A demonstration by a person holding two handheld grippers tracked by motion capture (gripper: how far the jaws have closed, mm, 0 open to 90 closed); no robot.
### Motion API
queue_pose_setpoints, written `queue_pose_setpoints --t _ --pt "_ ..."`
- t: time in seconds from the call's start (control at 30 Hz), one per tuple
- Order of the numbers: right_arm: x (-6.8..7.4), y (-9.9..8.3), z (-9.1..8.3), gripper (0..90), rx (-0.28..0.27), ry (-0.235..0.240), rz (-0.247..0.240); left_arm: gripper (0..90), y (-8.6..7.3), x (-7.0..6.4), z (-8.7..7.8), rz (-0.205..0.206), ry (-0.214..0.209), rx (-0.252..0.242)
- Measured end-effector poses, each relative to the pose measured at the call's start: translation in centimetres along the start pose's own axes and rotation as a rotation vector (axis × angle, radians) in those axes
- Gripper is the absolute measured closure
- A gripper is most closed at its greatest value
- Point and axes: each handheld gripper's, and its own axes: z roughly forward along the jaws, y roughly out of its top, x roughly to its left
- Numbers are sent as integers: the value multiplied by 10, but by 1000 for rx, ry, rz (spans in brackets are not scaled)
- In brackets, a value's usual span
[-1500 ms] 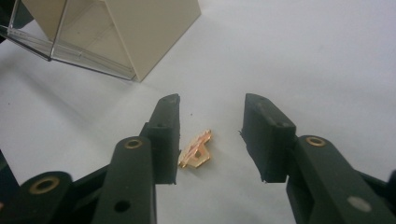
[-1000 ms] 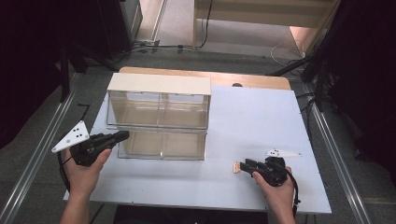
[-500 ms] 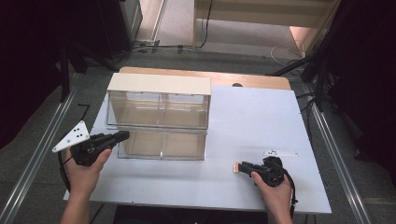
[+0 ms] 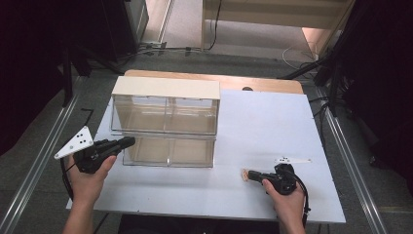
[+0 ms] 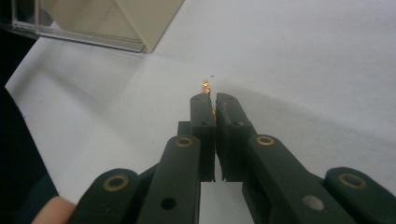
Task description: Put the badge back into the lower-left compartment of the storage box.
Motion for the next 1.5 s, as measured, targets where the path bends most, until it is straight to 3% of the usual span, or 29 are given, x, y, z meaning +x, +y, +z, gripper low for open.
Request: queue_pose_setpoints --t 0.13,0.33,0.6,1.13,1.5 --pt "4 1 0 864 9 -7 -28 900 0 0 0 1 0 -1" --pt "14 3 -1 867 22 -59 -97 900 0 0 0 1 1 -1" --pt "25 7 -7 868 -11 -79 -148 900 0 0 0 2 1 0" --pt "60 19 -25 868 -108 -64 -273 900 0 0 1 -4 0 3" --pt "82 26 -29 868 -133 -45 -325 900 0 0 1 -5 2 7"
